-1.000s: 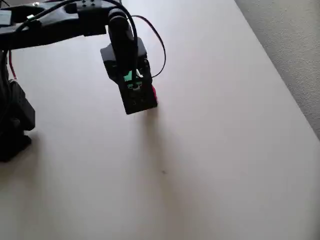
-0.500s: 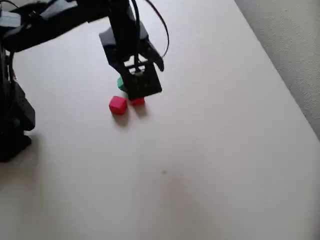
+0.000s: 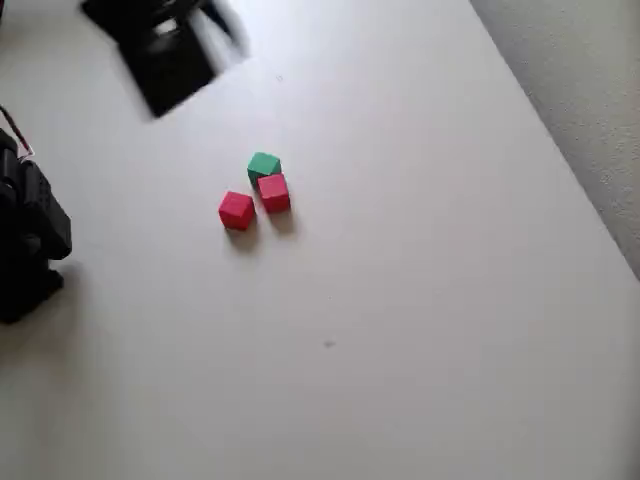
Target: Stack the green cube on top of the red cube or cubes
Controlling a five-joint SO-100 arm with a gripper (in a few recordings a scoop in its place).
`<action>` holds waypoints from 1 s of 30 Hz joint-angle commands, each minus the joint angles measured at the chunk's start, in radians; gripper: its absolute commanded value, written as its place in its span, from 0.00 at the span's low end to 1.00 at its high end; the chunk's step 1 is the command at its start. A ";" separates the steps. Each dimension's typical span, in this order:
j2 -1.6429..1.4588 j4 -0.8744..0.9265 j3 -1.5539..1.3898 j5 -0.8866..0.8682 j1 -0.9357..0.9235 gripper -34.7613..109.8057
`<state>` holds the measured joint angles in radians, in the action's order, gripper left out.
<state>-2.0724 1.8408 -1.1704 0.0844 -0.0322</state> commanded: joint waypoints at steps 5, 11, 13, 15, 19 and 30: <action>-0.793 -0.259 -0.891 -0.002 -0.029 0.23; -0.816 -0.360 -1.143 0.075 -0.083 0.23; -0.819 -0.407 -1.232 0.084 -0.098 0.23; -0.842 -0.414 -1.308 0.084 -0.091 0.23; -0.865 -0.436 -1.342 0.094 -0.095 0.23; -1.170 -0.494 -1.681 0.104 -0.074 0.23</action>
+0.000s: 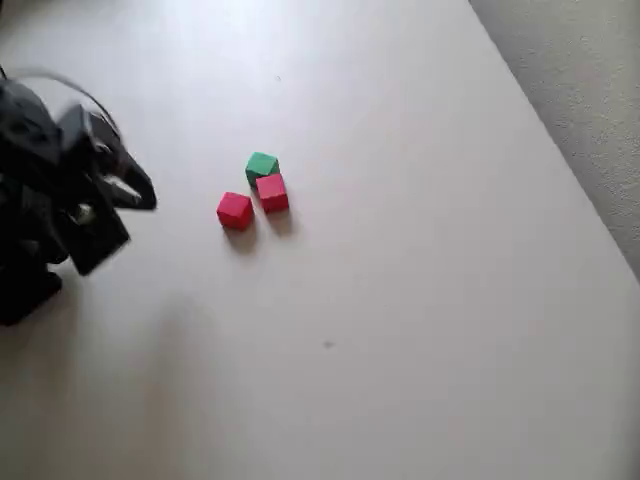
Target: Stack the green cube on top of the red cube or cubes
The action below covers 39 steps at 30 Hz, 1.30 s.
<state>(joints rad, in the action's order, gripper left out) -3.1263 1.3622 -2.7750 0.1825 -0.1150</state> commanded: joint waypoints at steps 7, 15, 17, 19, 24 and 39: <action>-0.167 -0.008 -0.173 -0.003 -0.006 0.25; -0.167 -0.008 -0.173 -0.002 -0.002 0.33; -0.167 -0.008 -0.173 -0.002 -0.002 0.33; -0.167 -0.008 -0.173 -0.002 -0.002 0.33; -0.167 -0.008 -0.173 -0.002 -0.002 0.33; -0.167 -0.008 -0.173 -0.002 -0.002 0.33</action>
